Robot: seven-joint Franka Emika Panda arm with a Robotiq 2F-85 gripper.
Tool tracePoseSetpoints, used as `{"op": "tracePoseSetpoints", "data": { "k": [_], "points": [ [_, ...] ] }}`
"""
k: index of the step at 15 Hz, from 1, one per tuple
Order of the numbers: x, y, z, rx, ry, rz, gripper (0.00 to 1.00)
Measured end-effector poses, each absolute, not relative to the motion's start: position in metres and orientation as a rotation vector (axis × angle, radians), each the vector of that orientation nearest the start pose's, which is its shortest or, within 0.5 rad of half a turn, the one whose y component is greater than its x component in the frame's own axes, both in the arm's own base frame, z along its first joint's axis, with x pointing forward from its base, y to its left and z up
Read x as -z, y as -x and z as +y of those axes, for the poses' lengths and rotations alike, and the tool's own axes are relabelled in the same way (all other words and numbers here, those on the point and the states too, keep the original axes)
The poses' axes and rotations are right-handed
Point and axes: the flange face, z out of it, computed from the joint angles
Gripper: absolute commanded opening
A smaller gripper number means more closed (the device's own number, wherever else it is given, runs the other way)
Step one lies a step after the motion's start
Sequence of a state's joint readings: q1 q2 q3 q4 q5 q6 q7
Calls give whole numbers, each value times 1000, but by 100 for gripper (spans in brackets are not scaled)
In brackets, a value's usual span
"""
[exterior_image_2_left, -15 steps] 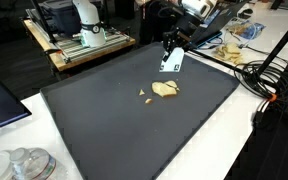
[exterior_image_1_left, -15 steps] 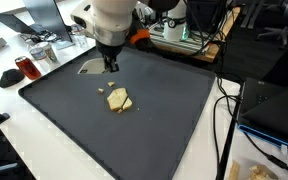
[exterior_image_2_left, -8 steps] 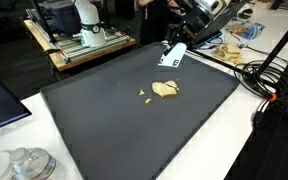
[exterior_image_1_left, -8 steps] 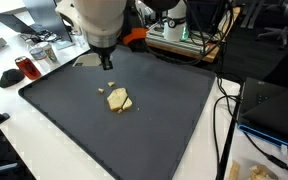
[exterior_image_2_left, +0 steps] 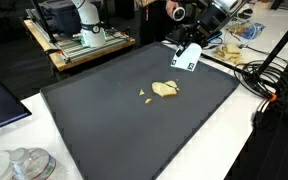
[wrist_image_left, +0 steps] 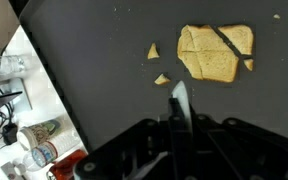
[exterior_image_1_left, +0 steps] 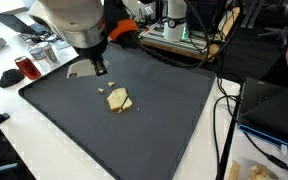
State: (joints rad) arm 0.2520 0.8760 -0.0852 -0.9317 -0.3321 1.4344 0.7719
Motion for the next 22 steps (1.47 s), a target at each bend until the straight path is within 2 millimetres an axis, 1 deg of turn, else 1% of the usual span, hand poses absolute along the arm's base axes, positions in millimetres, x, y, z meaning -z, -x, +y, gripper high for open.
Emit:
{"op": "tracePoseSetpoints", "data": {
  "k": [3,6,9,12,14,15,17,20,22],
  "points": [
    [-340,-730,90,289,-2543,-798,1],
    [-333,-736,65,328,-2532,-978,1],
    [-326,-742,33,359,-2509,-1178,1],
    [-331,-753,6,297,-2499,-1367,1],
    [-338,-765,-3,182,-2540,-1420,1],
    [-340,-770,-4,130,-2568,-1415,1],
    [-340,-778,2,58,-2656,-1327,1],
    [-324,-782,8,17,-2777,-1109,1],
    [-315,-779,5,3,-2838,-955,1]
  ]
}}
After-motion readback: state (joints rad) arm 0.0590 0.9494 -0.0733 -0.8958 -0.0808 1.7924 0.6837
